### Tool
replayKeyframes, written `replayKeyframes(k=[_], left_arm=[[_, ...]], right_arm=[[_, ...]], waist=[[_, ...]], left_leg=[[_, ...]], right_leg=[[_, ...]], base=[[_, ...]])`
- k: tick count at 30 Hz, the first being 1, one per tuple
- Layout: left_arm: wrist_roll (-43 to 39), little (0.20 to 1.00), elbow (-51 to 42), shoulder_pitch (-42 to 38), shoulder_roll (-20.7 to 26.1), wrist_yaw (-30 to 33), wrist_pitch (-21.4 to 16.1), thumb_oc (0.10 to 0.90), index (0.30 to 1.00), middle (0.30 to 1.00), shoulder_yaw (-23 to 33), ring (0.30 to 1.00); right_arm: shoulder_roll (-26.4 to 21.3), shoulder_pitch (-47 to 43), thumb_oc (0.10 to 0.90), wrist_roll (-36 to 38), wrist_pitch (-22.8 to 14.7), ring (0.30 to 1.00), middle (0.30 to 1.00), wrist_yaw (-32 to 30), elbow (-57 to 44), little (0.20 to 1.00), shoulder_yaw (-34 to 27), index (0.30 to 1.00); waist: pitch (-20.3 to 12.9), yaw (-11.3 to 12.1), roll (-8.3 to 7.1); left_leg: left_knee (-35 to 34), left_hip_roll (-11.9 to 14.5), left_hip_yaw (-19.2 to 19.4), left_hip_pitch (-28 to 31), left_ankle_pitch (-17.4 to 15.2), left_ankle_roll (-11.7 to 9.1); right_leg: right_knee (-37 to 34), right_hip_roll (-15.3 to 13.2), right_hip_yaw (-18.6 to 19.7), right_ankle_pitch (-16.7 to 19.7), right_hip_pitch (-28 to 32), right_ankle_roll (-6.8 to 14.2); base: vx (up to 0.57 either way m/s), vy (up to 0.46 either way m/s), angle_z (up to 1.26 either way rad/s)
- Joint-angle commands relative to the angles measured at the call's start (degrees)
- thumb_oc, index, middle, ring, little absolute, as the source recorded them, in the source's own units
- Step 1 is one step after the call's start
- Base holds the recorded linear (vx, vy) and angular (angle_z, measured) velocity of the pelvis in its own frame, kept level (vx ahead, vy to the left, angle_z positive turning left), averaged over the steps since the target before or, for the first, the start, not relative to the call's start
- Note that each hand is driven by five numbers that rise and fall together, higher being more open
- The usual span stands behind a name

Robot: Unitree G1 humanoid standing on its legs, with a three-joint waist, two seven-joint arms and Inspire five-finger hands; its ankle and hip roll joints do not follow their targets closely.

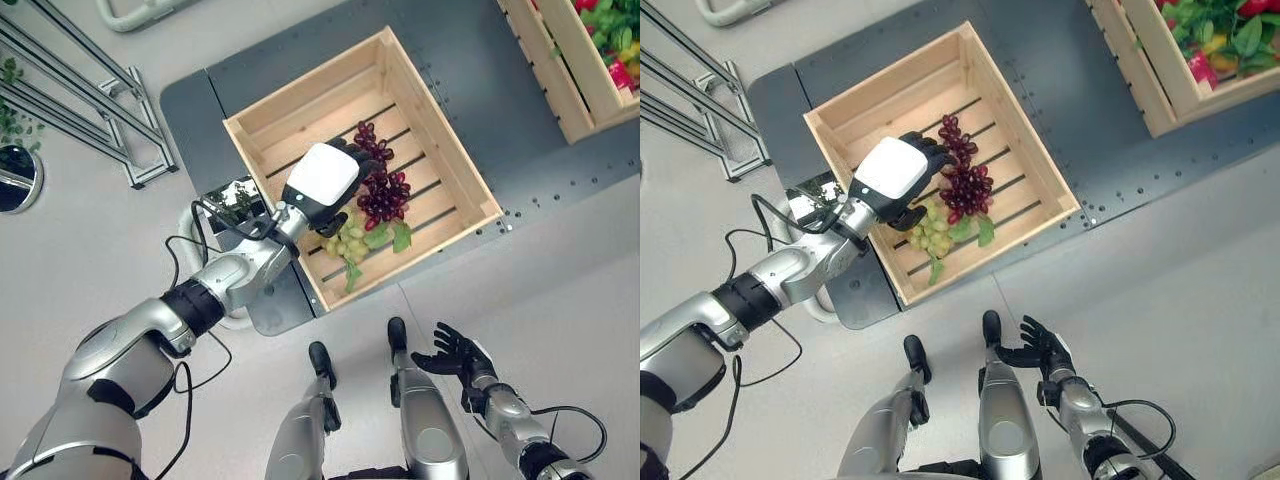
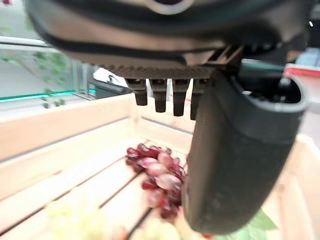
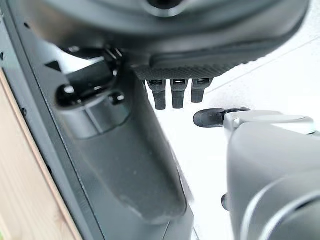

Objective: Pick up the fruits from the basket on one side to the basket on the other side

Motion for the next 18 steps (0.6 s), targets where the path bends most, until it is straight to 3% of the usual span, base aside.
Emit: replayKeyframes(k=[1, 5, 9, 18], left_arm=[[-1.9, 0.9, -4.3, -4.4, 1.4, -2.8, 5.4, 0.8, 0.9, 0.9, 5.0, 0.9], [-2.6, 0.9, -6.6, -4.6, 2.6, -6.6, 10.5, 0.8, 0.9, 0.9, 6.3, 0.9], [-3.0, 0.9, -7.8, -4.9, 4.5, -13.2, 12.5, 0.8, 0.9, 0.9, 7.1, 0.9], [-1.4, 0.9, -12.0, -4.4, 7.7, -15.8, 13.2, 0.8, 0.9, 0.9, 9.9, 0.9]], right_arm=[[-2.9, 4.1, 0.8, 0.9, -3.1, 0.9, 0.9, 1.6, -4.7, 0.9, 0.7, 0.9], [-3.4, 4.1, 0.8, 0.8, -2.9, 0.9, 0.9, 0.9, -5.9, 0.9, -0.1, 0.9], [-3.8, 4.6, 0.8, 0.4, -2.0, 0.9, 0.9, 0.7, -7.4, 0.9, -0.9, 0.9], [-3.4, 5.6, 0.8, 0.3, -1.8, 0.9, 0.9, 0.3, -8.0, 0.9, -1.8, 0.9]], waist=[[-2.4, -0.9, -1.41], [-1.4, -0.8, -0.87], [-0.6, -0.7, -0.59], [-0.4, 0.1, -0.07]], left_leg=[[9.6, -0.4, 0.3, -7.2, -1.4, -0.4], [10.1, -0.4, 0.7, -7.3, -1.8, -0.2], [11.3, -0.5, 0.5, -7.9, -1.7, -0.3], [10.8, -0.6, 0.3, -6.9, -1.3, -0.4]], right_leg=[[4.1, 0.6, 1.9, -0.6, -1.9, -2.2], [4.5, 0.3, 1.5, -1.0, -1.9, -2.2], [5.1, 0.1, 1.5, -1.2, -2.0, -2.2], [3.8, 0.0, 0.8, -1.4, 0.1, -2.2]], base=[[0.01, 0.028, -0.08], [0.01, 0.027, -0.01], [0.0, 0.0, 0.0], [0.0, -0.004, 0.01]])
